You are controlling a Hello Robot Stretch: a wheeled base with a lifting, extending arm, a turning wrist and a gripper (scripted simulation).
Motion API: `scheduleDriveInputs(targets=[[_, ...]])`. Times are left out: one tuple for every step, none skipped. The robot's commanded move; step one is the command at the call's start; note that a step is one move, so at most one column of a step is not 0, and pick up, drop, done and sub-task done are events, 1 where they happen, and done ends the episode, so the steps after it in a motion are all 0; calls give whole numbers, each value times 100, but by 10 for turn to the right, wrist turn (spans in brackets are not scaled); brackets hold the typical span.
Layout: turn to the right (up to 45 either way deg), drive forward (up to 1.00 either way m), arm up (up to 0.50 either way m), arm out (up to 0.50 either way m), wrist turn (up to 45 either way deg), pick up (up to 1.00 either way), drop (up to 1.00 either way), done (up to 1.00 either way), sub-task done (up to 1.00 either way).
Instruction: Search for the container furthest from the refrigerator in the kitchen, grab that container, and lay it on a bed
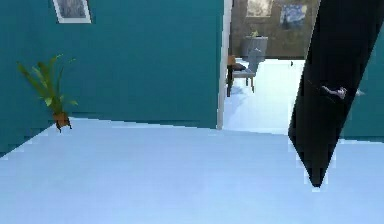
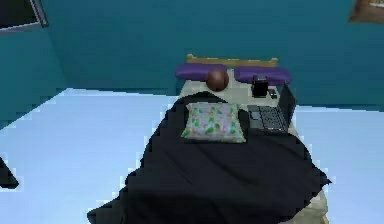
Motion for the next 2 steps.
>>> scheduleDriveInputs(targets=[[60, 0, 0, 0, 0, 0, 0, 0, 0], [0, 65, 0, 0, 0, 0, 0, 0, 0]])
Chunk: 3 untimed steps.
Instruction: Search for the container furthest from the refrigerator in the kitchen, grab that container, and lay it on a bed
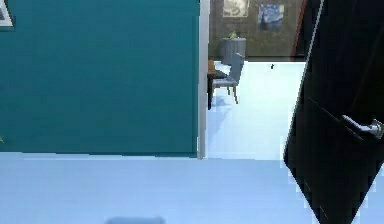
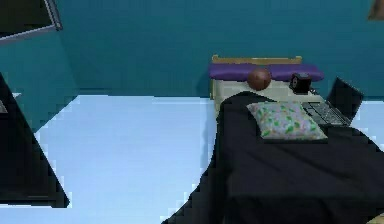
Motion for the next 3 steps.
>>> scheduleDriveInputs(targets=[[120, 0, 0, 0, 0, 0, 0, 0, 0], [0, 100, 0, 0, 0, 0, 0, 0, 0], [0, 100, 0, 0, 0, 0, 0, 0, 0]])
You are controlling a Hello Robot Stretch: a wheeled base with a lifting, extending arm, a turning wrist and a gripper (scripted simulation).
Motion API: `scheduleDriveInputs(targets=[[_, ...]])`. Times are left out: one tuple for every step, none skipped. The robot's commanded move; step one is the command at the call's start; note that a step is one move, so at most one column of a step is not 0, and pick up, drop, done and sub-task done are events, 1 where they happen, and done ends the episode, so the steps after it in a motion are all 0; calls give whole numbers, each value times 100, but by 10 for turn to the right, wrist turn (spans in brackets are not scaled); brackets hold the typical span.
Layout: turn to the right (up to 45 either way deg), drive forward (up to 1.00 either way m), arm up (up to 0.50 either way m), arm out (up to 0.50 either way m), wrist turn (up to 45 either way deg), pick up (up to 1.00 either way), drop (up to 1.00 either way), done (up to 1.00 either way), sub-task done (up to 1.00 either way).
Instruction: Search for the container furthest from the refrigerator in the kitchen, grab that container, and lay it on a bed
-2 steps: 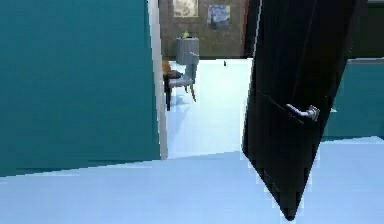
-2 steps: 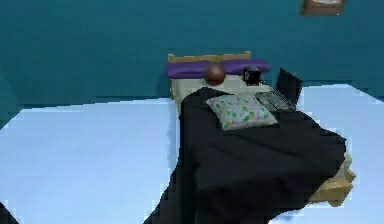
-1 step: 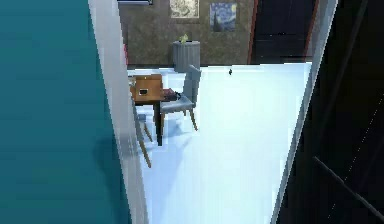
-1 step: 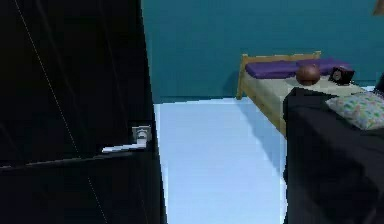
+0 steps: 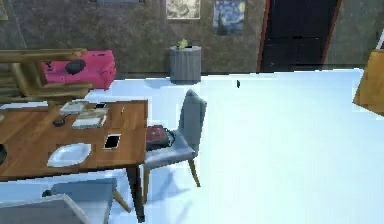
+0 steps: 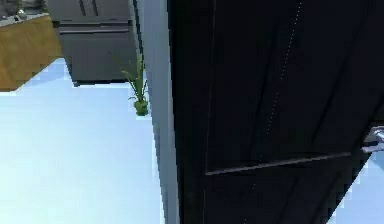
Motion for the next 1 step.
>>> scheduleDriveInputs(targets=[[300, 0, 0, 0, 0, 0, 0, 0, 0]])
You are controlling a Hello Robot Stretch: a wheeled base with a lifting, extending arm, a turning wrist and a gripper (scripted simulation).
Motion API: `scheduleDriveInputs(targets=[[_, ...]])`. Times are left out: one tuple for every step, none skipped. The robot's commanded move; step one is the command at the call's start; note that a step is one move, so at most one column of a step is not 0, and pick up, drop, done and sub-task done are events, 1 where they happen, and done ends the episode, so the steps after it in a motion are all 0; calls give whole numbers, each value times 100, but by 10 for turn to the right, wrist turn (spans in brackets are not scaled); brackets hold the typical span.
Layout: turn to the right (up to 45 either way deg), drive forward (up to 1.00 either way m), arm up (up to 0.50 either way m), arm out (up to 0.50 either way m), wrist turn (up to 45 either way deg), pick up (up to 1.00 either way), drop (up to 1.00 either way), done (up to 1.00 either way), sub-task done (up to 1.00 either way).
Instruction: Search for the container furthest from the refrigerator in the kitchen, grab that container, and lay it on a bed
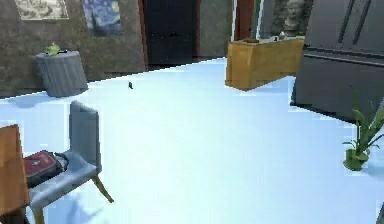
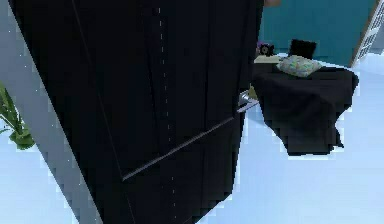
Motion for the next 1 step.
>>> scheduleDriveInputs(targets=[[0, 5, 0, 0, 0, 0, 0, 0, 0]])
